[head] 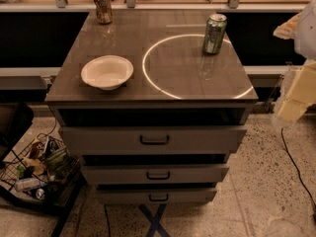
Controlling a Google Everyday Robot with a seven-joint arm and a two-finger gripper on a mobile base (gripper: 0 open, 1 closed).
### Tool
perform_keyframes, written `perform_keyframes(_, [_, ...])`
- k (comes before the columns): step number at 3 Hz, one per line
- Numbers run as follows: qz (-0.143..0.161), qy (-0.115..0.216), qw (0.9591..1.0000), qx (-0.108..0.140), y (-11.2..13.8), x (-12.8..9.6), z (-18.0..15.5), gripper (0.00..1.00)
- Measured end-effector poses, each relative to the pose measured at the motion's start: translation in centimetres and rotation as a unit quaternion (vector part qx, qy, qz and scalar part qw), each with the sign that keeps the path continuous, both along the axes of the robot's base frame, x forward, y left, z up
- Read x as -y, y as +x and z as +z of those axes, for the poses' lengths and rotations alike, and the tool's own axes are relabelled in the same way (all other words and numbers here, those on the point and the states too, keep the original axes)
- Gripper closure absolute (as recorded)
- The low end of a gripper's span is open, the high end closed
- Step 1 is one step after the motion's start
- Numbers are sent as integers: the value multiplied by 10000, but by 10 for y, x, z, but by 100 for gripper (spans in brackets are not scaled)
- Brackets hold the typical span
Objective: Place green can into paper bowl
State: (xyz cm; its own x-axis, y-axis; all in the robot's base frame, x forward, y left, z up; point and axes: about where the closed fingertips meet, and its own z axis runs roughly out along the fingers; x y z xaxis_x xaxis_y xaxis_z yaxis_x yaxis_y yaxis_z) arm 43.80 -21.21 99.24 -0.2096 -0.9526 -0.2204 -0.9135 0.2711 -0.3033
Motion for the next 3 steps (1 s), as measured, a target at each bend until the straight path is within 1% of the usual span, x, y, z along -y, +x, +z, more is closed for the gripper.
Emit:
perform_keyframes(1, [0, 0, 10000, 1, 0, 0, 0, 0])
perform_keyframes(2, [-200, 139, 9991, 341, 13, 11, 1, 0])
perform_keyframes(3, [-718, 586, 9925, 803, 31, 58, -17, 0])
